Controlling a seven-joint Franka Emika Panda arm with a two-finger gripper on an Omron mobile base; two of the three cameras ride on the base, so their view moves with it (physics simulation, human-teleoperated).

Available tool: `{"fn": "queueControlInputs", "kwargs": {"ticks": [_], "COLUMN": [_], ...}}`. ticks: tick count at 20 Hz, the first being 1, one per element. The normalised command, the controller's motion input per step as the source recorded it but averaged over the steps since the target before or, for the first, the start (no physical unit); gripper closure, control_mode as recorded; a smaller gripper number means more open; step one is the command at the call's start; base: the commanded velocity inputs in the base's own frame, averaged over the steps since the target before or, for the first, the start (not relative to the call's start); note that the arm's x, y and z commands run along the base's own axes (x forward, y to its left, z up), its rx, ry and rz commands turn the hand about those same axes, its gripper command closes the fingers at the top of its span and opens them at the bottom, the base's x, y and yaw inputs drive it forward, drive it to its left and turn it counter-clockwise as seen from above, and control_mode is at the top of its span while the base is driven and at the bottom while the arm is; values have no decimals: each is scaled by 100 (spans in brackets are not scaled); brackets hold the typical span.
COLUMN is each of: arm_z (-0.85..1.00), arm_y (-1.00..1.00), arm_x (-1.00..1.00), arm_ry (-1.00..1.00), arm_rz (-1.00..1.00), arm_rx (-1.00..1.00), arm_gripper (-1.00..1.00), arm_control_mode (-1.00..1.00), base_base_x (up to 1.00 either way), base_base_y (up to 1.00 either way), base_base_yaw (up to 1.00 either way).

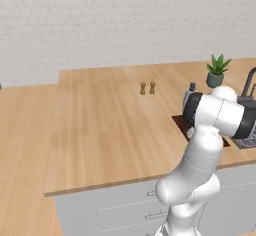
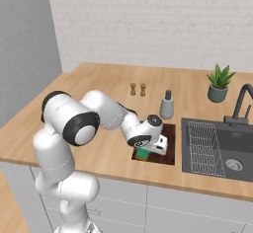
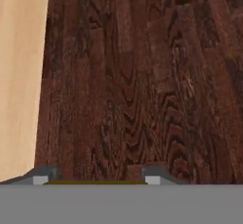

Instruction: Pick up the sponge from the counter and clean the cutting board by briefly scrubbing or pressing down on the cutting board. Once finished, release the sponge.

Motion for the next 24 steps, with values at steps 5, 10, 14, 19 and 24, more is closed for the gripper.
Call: {"fn": "queueControlInputs", "kwargs": {"ticks": [5,10,14,19,24], "arm_z": [100,100,52,-19,-76], "arm_y": [28,93,100,97,53], "arm_x": [-48,7,18,38,64], "arm_ry": [1,16,10,8,17], "arm_rz": [0,1,6,8,4], "arm_rx": [-7,-10,-3,0,6], "arm_gripper": [100,100,100,100,100], "arm_control_mode": [-100,-100,-100,-100,-100], "base_base_x": [0,0,0,0,0], "base_base_y": [0,0,0,0,0], "base_base_yaw": [0,0,0,0,0]}}
